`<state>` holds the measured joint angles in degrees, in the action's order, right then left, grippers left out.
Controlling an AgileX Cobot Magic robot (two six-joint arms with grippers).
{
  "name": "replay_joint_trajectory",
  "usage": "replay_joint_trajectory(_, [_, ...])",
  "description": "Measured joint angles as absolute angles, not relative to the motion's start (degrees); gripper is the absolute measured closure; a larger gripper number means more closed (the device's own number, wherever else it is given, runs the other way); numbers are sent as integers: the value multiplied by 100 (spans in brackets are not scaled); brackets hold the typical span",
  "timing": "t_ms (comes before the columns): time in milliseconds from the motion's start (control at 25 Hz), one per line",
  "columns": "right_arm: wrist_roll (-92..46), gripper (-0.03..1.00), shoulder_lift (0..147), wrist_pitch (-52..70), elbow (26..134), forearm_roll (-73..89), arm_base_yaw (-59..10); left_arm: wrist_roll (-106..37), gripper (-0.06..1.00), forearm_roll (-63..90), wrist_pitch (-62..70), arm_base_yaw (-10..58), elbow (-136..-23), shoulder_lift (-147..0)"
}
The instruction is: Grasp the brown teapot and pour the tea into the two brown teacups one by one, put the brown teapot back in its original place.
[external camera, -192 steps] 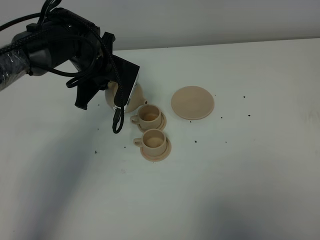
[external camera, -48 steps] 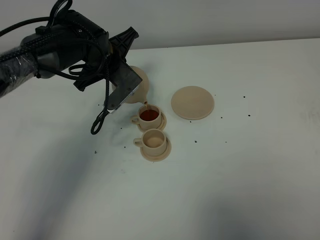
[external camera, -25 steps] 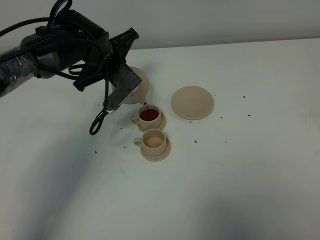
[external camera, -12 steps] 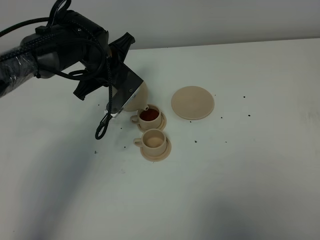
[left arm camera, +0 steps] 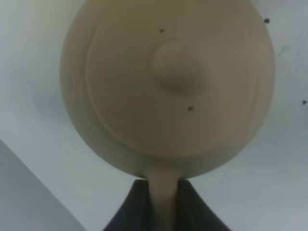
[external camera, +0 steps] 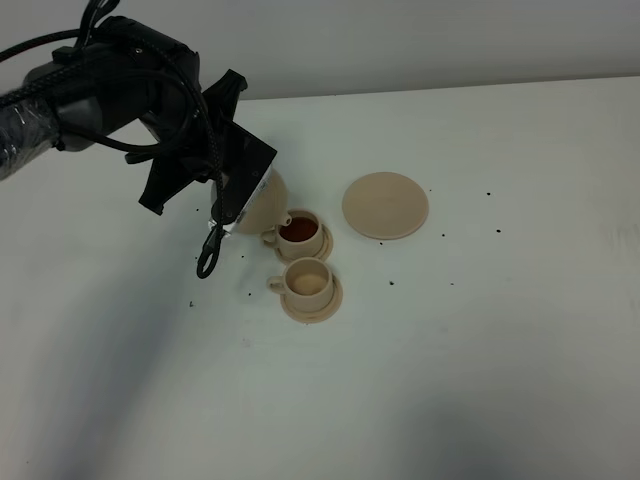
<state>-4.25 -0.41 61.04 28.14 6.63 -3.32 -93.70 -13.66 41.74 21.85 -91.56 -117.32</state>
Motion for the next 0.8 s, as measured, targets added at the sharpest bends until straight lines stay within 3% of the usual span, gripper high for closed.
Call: replay_joint_trajectory(800, [-425,48,-41,6104,2814,663,-332,-6496,80,-532,5232,1665,-9156,-11594])
